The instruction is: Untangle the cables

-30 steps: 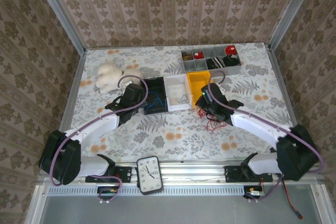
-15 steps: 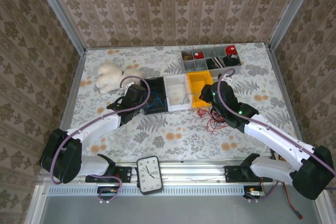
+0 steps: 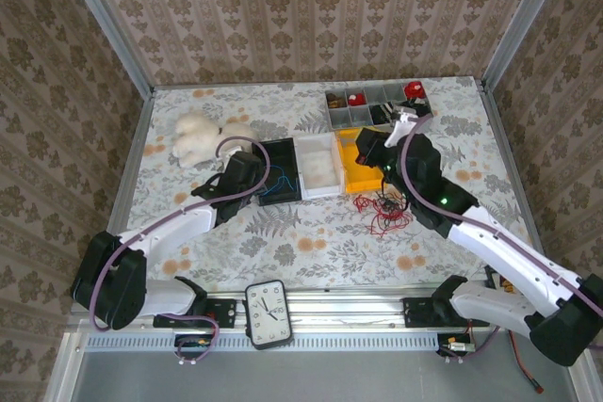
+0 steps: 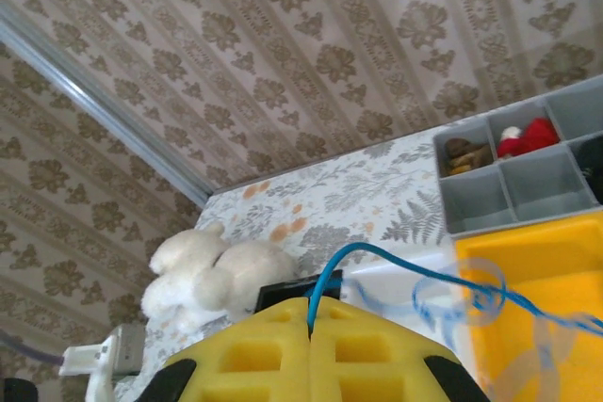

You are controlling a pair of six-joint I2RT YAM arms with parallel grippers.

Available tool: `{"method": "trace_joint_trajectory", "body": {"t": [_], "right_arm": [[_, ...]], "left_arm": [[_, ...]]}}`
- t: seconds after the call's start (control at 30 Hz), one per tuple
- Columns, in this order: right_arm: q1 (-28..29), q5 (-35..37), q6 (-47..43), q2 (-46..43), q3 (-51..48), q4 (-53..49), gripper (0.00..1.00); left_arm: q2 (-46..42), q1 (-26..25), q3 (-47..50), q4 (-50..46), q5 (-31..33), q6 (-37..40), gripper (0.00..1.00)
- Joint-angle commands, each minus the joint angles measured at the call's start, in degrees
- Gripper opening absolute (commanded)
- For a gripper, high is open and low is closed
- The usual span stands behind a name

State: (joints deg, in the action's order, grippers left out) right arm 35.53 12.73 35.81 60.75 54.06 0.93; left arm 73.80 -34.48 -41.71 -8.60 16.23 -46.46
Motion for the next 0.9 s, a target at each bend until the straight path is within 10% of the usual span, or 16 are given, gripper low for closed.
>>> {"method": "trace_joint_trajectory", "body": {"t": [0.0,0.37,0.87], "right_arm": [[0.4,-6.7,-2.1,3.8,5.0,-1.0,0.0],[3.5,-17.8,-2.8,25.4,19.4,-4.6,0.0],[4.2,-24.5,-6.6,46.7,35.2,-10.0,0.0]], "left_arm": [[-3.4,1.4,1.5,0.6,0.9,-1.2,0.48],[-14.2,5.3,6.6,-12.8,13.8,-12.8,0.49],[-17.2,8.0,8.0,-14.3,13.4,-12.1,0.49]]}}
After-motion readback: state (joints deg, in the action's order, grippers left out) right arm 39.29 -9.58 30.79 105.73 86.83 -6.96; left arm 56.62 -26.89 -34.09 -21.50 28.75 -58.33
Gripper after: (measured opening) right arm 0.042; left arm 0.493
